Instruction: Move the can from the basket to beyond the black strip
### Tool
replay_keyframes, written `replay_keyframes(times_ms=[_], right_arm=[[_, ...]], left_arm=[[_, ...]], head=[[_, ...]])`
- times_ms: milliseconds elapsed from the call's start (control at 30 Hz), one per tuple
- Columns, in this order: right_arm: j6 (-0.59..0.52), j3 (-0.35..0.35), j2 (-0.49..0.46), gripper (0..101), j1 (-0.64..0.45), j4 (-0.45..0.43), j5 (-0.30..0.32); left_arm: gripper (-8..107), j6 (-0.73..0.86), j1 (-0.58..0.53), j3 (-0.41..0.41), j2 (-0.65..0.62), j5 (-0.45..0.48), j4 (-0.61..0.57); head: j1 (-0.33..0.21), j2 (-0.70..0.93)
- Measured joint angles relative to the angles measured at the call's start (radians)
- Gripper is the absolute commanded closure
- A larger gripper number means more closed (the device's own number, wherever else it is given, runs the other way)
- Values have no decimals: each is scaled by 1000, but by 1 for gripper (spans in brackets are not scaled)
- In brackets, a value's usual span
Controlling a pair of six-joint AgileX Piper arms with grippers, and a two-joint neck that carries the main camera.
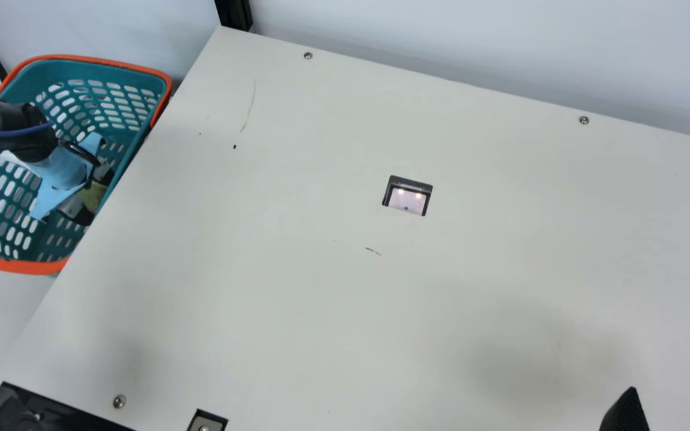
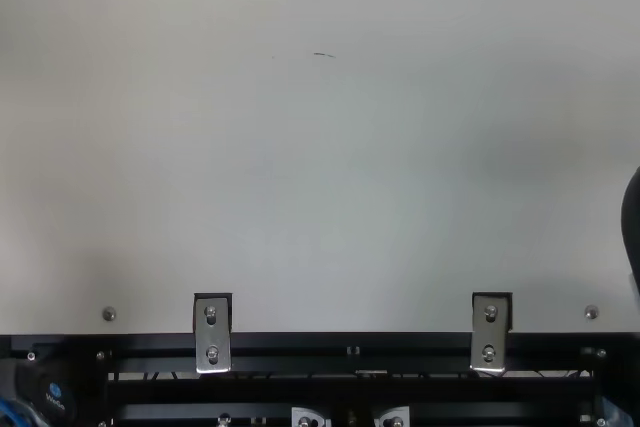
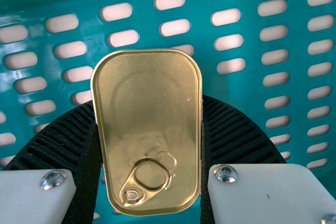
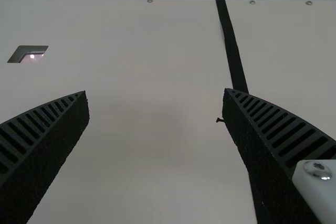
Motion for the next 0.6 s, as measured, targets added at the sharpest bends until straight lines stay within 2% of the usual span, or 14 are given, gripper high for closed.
replay_keyframes(times_ms=[300, 600], right_arm=[[0, 0, 0, 0, 0, 1, 0], [0, 0, 0, 0, 0, 1, 0]], left_arm=[[89, 32, -10, 83, -118, -62, 18], [89, 89, -36, 200, -351, -103, 37]], head=[[0, -5], [0, -5]])
